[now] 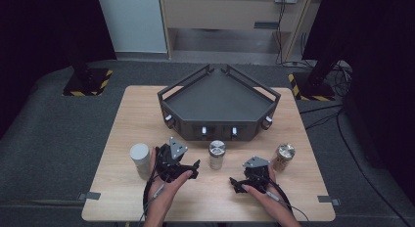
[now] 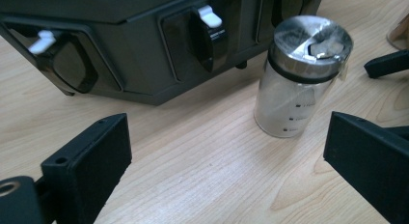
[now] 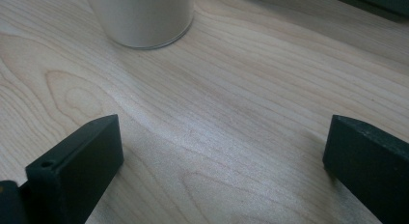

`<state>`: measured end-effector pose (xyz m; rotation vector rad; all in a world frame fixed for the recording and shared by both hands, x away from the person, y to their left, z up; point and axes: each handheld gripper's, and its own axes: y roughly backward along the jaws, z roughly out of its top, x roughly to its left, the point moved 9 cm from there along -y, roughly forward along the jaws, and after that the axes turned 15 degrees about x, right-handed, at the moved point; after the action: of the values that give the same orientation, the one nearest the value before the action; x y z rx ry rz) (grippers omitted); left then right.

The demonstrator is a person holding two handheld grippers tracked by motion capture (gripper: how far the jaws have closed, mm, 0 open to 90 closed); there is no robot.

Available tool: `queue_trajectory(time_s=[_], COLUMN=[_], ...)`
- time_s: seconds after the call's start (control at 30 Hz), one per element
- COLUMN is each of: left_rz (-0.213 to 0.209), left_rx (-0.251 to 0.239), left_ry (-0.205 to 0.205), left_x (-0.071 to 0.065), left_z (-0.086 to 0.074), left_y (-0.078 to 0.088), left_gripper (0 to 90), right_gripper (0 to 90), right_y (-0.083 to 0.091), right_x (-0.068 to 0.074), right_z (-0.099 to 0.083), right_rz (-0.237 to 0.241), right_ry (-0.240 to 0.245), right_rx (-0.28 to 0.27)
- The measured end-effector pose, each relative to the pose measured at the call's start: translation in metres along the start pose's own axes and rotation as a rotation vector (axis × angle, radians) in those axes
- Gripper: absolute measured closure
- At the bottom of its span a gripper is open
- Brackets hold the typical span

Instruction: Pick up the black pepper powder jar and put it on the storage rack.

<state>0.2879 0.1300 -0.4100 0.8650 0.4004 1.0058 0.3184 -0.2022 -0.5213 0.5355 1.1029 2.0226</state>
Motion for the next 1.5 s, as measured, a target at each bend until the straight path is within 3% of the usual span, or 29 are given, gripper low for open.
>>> queue_trajectory(time_s=[0.73,1.5], left_rz=[0.019,0.045], left_rx=[-0.038,-0.052], left_ry=[-0.001,0.052], left_x=[0.032,0.067], left_z=[0.017,-0.004], left_y=[0.042,0.064], left_gripper=[1.7,1.7], right_gripper=[0.6,0.6], right_y=[0.000,0.000], right_x=[0.000,0.000], right_z=[0.000,0.000], right_rz=[0.000,0.000], right_ry=[0.000,-0.001], right_rx=[-0.001,-0.001])
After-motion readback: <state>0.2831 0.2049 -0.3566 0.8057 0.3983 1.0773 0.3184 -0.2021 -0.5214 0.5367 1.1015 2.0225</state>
